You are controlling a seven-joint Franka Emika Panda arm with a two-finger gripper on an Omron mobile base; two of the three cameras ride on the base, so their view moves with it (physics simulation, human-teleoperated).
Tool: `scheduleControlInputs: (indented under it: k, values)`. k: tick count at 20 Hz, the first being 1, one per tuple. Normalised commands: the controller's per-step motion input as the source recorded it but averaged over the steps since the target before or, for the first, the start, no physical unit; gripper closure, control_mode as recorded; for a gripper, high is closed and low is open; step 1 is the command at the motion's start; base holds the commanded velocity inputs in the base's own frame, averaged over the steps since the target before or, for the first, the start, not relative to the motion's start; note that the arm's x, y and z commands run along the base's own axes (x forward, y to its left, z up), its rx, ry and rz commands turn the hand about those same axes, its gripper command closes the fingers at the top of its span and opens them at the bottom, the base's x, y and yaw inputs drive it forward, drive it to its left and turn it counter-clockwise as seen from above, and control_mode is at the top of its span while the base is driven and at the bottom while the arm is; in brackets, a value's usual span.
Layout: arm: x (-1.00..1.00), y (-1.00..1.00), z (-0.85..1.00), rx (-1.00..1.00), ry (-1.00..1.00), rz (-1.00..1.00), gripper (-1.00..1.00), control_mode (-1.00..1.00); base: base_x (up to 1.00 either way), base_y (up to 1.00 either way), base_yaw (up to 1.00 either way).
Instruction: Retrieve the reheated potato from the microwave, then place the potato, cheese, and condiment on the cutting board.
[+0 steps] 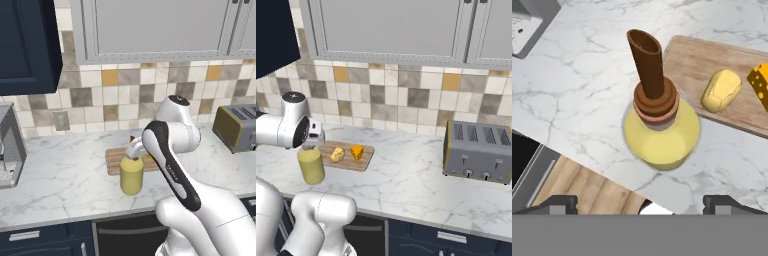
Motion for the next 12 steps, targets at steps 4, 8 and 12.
scheduleControlInputs:
  k: [4,8,12]
  values:
    - [0.45,0.05,-0.24,-0.01,0.00,0.00,-1.00,-1.00,0.00,0.00,0.00]
    - [0.40,0.16,-0.23,0.00,0.00,0.00,-1.00,-1.00,0.00,0.00,0.00]
    - [0.46,0.11,-0.18,0.00,0.00,-0.01,-1.00,-1.00,0.00,0.00,0.00]
